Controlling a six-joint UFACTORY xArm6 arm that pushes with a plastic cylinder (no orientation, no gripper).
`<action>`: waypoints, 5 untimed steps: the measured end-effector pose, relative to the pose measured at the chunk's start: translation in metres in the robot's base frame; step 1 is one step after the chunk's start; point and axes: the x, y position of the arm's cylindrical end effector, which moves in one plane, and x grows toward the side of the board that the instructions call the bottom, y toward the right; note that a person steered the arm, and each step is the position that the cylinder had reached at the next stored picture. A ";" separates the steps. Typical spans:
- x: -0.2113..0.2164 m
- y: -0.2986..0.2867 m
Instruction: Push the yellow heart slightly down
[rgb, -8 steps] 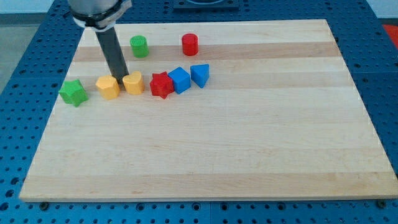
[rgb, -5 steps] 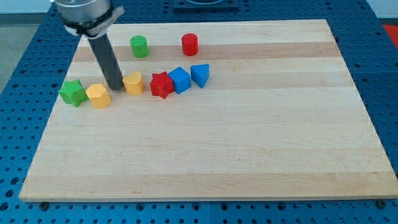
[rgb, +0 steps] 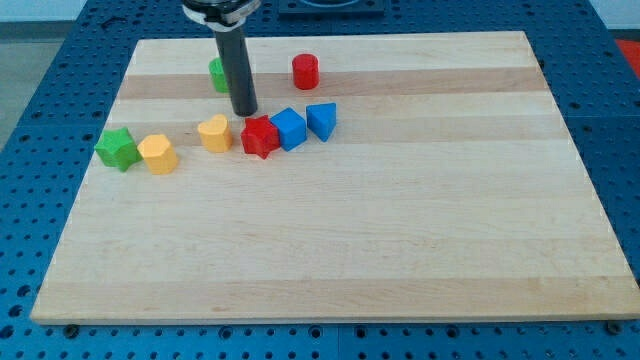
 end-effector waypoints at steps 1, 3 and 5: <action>0.006 -0.019; 0.033 -0.033; 0.018 -0.033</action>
